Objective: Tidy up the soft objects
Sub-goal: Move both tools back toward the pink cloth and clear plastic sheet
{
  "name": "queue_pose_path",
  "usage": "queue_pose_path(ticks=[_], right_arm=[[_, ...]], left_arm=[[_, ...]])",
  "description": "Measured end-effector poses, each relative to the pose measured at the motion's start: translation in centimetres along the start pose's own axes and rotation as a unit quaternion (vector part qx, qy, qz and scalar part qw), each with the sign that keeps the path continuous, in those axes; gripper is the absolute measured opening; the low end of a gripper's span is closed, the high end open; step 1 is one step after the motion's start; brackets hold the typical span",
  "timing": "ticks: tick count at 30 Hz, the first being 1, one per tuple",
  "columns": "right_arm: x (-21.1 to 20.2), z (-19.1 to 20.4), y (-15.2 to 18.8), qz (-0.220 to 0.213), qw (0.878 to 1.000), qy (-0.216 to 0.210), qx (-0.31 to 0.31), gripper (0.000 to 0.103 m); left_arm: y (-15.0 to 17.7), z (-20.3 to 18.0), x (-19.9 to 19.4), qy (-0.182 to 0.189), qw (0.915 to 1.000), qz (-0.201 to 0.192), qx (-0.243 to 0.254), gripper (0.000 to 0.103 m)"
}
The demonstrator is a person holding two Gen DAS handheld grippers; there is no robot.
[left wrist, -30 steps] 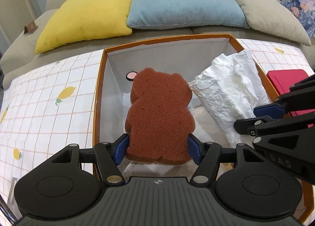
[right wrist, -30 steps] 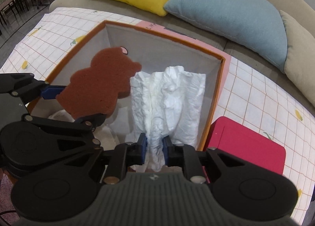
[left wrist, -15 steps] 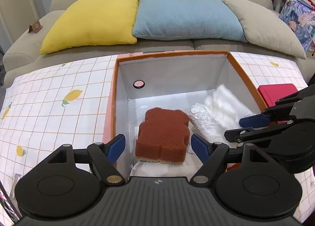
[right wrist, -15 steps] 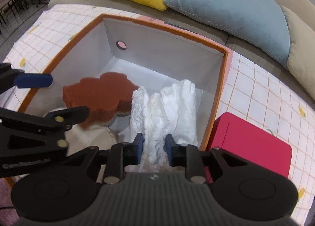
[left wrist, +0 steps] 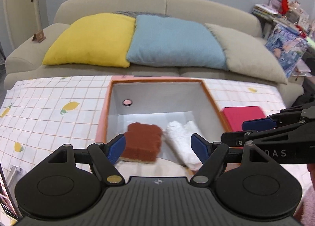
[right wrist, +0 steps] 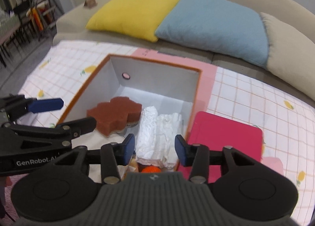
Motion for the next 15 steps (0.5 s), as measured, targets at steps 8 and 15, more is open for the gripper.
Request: queue_pose_path(ticks=[8,15], right_arm=[[-5.9,-0.7,4.2,-0.077,0.997,0.004,0.03,0.046],[-10.1,-1.6,10.2,-0.129,0.989,0.05,0.048,0.051]], left_arm=[[1.6,-3.4,-4.9,0.06,0.9965,-0.057,-0.009,0.088],[3.8,-7.3,-7.2,0.113,0.9898,-0.086,0.006,0.088]])
Point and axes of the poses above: each gripper's, at about its wrist camera, not at the fingertips, and x roughly the way its jaws point, z to its left, y to its underside, the point moved 5 cm from there along x, roughly the way its jaws point, and after that the axes turned 14 degrees about -y, right-handed, at the moved point
